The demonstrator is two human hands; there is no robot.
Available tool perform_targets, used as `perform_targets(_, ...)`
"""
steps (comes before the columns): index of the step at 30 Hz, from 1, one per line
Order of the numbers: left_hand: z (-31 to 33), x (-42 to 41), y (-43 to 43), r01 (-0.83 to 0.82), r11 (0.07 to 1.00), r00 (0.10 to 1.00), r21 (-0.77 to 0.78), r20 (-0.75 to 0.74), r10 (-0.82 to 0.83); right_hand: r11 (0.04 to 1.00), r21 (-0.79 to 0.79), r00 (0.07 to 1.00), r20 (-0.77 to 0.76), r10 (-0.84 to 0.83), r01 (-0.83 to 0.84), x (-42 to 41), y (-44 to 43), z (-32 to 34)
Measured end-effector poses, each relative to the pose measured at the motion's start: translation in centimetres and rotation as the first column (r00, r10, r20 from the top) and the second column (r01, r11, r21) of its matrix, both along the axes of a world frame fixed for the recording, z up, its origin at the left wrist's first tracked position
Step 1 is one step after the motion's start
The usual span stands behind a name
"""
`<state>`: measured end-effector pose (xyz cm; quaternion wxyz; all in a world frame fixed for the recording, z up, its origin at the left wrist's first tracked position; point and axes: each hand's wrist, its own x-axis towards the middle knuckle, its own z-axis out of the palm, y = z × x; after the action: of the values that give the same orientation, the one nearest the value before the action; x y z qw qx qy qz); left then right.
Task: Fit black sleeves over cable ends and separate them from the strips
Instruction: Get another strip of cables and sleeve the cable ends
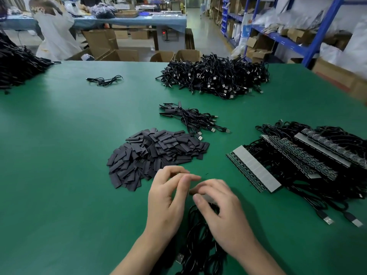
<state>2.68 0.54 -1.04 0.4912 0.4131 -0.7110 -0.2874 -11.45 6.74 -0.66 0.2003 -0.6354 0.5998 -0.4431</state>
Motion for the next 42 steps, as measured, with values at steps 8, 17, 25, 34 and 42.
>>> perform_targets(8, 0.5, 0.7, -0.5, 0.1, 0.994, 0.995, 0.04, 0.027, -0.101, 0.968, 0.116, 0.864, 0.484, 0.141, -0.222, -0.3, 0.2, 0.8)
perform_targets(17, -0.5, 4.6, -4.1, -0.377, 0.926, 0.813, -0.019, 0.472, 0.34, 0.97, 0.029, 0.287, 0.957, 0.042, -0.24, -4.1, 0.7, 2.5)
perform_targets(25, -0.3, 4.8, -3.9, -0.325, 0.946, 0.78, 0.009, 0.568, 0.262, 0.966, 0.074, 0.454, 0.89, 0.049, -0.248, -6.5, 1.1, 3.1)
perform_targets(34, 0.0, 4.2, -3.7, -0.12, 0.985, 0.986, 0.12, 0.129, 0.105, 0.948, -0.172, 0.801, 0.587, -0.119, 0.267, -6.0, 1.2, 3.4)
perform_targets(42, 0.1, 2.3, -1.8, 0.352, 0.797, 0.898, 0.491, -0.416, -0.14, 0.998, 0.043, 0.974, 0.219, -0.051, 0.042, -2.8, 1.2, 1.9)
